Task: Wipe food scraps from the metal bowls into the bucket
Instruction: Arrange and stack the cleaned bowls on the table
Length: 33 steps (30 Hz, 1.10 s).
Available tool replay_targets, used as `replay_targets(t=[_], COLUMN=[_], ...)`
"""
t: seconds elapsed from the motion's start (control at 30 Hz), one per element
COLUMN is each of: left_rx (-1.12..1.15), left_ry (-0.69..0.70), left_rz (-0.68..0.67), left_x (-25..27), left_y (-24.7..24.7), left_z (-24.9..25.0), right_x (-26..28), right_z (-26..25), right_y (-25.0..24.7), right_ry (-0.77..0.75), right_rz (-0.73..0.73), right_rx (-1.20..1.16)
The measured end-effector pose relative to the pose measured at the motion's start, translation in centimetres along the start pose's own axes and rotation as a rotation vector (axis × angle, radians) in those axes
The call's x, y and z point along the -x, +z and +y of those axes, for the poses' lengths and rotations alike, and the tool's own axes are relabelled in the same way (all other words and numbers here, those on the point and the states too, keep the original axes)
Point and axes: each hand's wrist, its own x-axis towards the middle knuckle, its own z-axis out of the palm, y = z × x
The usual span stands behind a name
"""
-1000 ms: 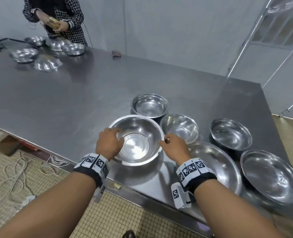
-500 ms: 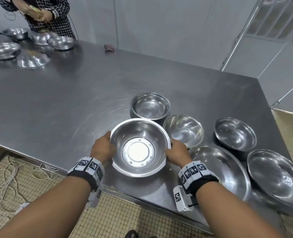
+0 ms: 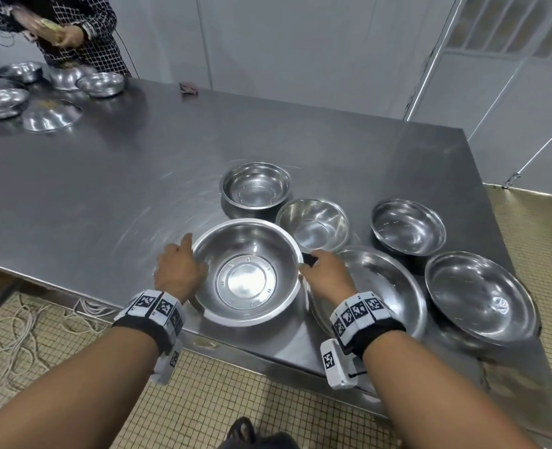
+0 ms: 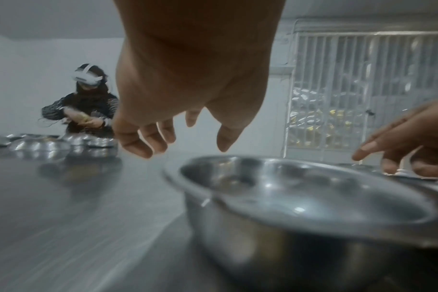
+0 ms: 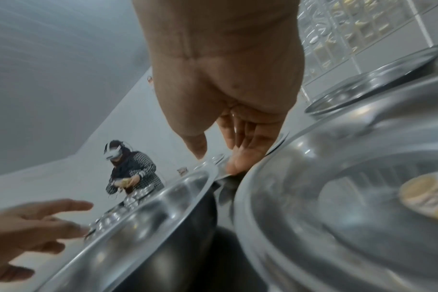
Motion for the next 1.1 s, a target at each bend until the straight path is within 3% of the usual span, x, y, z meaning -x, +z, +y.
replay_targets(t=[0.07, 0.13, 0.23, 0.4, 0.53, 0.7, 0.93, 1.1], left_rx=[0.017, 0.098, 0.159, 0.030, -0.223, -0.194, 0.087, 0.217], left_ry=[0.107, 0.271, 0.436, 0.529, 0.461, 0.303, 0.113, 0.155], left_rz=[0.091, 0.096, 0.004, -0.149, -0.172, -0.181, -0.343, -0.368], left_x=[1.5, 3.9, 7.6, 11.3, 12.5, 12.6, 13.2, 13.7], left_y=[-0.1, 0.0, 1.9, 8.0, 11.4, 12.9, 13.1, 12.2], left_z=[2.9, 6.6, 11.8, 16.7, 17.3, 16.9, 16.7, 17.0], right_x=[0.5, 1.1, 2.6, 5.1, 6.6, 7.6, 8.9, 10.0], right_z=[1.4, 3.5, 7.3, 13.3, 16.7, 18.2, 19.4, 19.6], right_y=[-2.0, -3.9, -6.2, -8.6, -8.6, -7.3, -8.1, -9.7], right_ry=[0.032, 0.069, 0.108, 0.162, 0.243, 0.286, 0.364, 0.363], right_rz=[0.096, 0.179, 0.289, 0.350, 0.320, 0.229, 0.197, 0.247], right_rx=[-0.027, -0.032, -0.018, 0.159, 0.180, 0.105, -0.026, -0.079])
